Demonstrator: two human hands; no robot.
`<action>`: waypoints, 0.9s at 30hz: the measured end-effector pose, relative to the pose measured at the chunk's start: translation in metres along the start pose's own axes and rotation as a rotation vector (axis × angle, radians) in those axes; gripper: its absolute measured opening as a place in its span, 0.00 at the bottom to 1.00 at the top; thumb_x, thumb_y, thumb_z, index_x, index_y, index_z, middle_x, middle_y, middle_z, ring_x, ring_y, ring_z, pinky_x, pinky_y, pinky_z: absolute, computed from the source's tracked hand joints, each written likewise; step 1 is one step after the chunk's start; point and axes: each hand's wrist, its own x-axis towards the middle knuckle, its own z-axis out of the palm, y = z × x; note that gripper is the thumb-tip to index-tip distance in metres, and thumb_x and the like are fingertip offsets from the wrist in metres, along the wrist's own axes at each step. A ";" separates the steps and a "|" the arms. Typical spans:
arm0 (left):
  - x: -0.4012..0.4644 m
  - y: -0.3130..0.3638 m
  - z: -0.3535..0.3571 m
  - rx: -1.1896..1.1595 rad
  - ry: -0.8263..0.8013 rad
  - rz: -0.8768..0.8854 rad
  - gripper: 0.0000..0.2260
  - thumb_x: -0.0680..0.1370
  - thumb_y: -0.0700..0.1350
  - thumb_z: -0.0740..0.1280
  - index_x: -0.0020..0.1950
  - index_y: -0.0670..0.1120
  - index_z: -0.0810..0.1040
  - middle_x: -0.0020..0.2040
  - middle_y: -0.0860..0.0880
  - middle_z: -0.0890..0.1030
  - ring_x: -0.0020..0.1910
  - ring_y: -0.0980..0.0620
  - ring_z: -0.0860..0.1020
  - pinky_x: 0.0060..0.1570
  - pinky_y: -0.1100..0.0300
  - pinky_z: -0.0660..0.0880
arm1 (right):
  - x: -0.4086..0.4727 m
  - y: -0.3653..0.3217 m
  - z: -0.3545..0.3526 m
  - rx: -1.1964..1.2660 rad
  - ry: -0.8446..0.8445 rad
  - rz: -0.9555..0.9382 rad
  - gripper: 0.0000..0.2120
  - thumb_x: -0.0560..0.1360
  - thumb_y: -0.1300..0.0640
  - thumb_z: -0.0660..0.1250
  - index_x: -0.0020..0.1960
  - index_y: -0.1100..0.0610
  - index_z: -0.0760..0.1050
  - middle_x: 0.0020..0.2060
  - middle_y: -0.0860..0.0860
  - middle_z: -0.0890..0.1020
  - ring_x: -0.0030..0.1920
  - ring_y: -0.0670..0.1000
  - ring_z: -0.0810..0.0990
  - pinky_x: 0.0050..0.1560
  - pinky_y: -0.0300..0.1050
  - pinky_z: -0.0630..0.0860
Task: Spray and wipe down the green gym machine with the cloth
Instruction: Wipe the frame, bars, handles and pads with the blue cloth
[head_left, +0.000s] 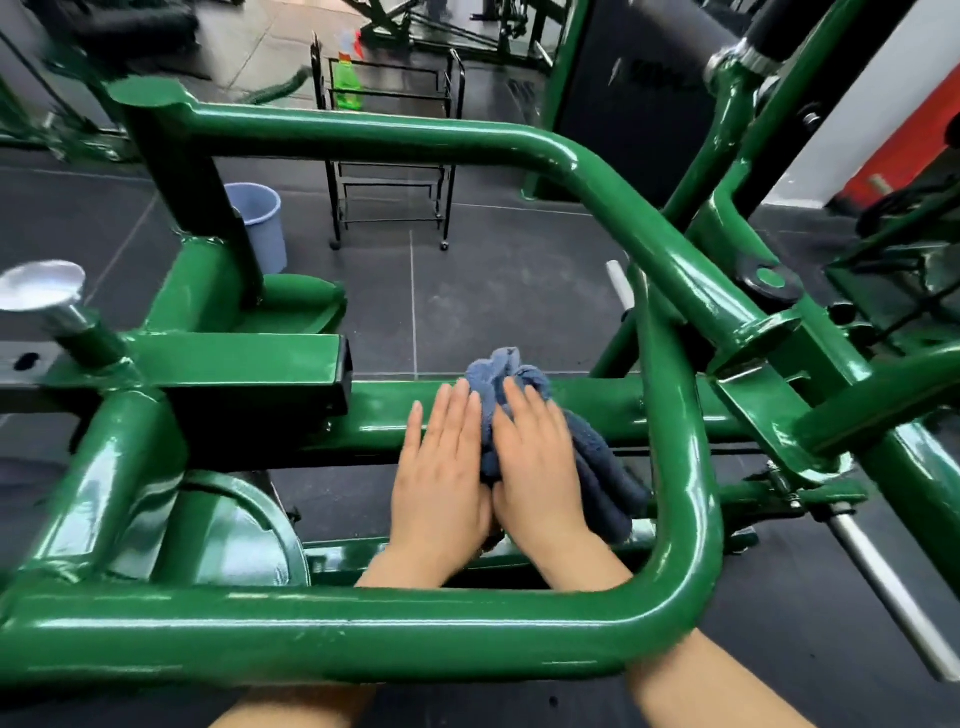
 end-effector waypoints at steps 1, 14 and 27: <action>0.000 -0.004 -0.002 -0.016 0.014 -0.010 0.34 0.68 0.45 0.54 0.73 0.34 0.63 0.75 0.38 0.64 0.75 0.42 0.61 0.71 0.43 0.54 | 0.002 -0.002 0.000 0.026 -0.020 -0.042 0.27 0.66 0.59 0.53 0.60 0.64 0.78 0.64 0.62 0.76 0.64 0.62 0.75 0.67 0.60 0.69; -0.010 -0.036 -0.022 -0.087 0.050 -0.010 0.28 0.67 0.43 0.56 0.65 0.37 0.76 0.63 0.43 0.79 0.66 0.44 0.75 0.71 0.44 0.54 | 0.003 -0.036 0.013 0.090 0.119 0.044 0.29 0.60 0.64 0.69 0.62 0.62 0.76 0.63 0.62 0.76 0.65 0.57 0.68 0.71 0.53 0.57; -0.020 -0.033 -0.028 0.086 -0.045 -0.198 0.26 0.73 0.43 0.53 0.69 0.36 0.71 0.69 0.41 0.73 0.68 0.44 0.72 0.67 0.47 0.60 | 0.020 -0.056 0.010 -0.031 0.010 0.121 0.25 0.68 0.53 0.56 0.59 0.61 0.79 0.60 0.63 0.79 0.61 0.61 0.78 0.65 0.56 0.61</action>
